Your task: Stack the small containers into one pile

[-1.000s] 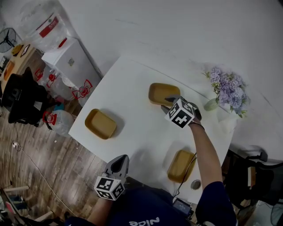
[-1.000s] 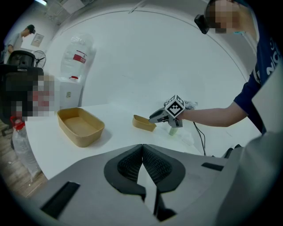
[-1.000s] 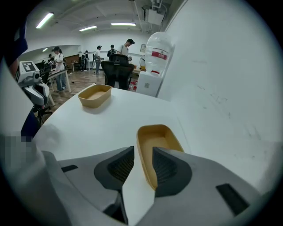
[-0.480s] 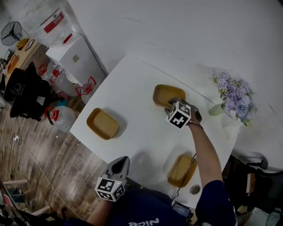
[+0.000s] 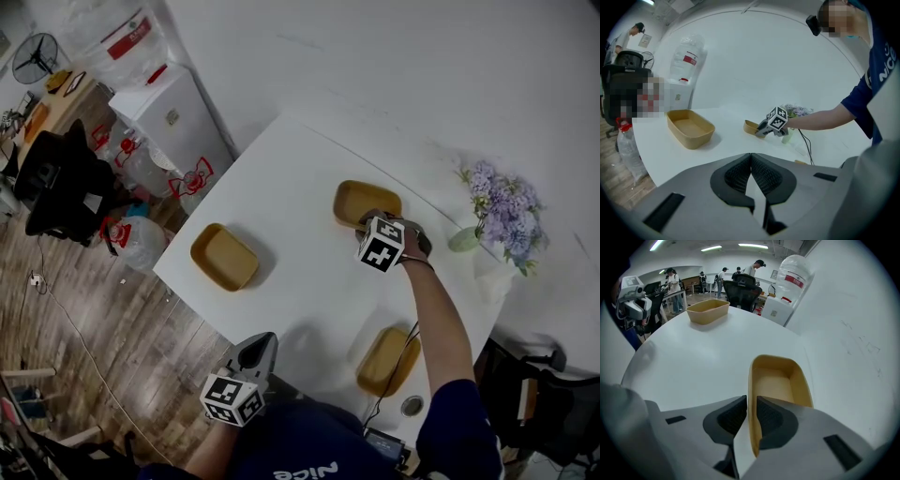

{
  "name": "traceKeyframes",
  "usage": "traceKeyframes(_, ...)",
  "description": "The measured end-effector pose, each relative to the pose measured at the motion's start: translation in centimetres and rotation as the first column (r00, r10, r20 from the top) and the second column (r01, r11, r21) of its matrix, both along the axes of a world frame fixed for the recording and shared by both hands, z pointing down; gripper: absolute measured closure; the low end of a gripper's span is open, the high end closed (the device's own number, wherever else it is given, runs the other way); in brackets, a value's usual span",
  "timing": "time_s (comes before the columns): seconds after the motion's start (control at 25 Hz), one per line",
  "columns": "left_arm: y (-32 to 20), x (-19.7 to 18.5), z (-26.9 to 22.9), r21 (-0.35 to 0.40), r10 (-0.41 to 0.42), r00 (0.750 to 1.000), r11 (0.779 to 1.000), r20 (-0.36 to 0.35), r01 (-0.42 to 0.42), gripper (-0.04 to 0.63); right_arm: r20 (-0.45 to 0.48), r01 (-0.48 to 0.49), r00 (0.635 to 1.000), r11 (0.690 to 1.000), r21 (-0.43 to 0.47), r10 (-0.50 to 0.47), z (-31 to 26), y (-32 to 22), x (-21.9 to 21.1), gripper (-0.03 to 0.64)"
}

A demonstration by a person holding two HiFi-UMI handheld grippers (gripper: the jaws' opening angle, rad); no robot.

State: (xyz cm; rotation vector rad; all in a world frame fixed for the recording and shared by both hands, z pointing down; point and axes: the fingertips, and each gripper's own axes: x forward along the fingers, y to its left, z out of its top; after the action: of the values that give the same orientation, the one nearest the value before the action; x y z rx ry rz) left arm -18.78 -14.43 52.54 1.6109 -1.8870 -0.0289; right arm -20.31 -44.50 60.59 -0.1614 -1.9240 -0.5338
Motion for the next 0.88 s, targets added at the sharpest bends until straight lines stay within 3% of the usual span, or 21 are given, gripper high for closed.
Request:
traceKeyframes(0.36,1.6,0.0,-0.7,0.004,-0.023,1.000,1.000,0.009,0.023,0.577,-0.026,0.005,1.000,0.999,0.034,-0.004,0.2,0.6,0.2,0.563)
traceKeyframes(0.64,2.1,0.2,-1.2,0.021,-0.027,0.999,0.999,0.018,0.027,0.577,0.065,-0.036,0.997,0.996,0.078,0.031,-2.7,0.5,-0.1,0.566)
traceKeyframes(0.88,2.2,1.1,-2.0,0.051,0.009,1.000,0.999,0.023,-0.010,0.576,0.081,-0.054,0.996,0.992,0.112,0.045,-6.1,0.6,1.2,0.566)
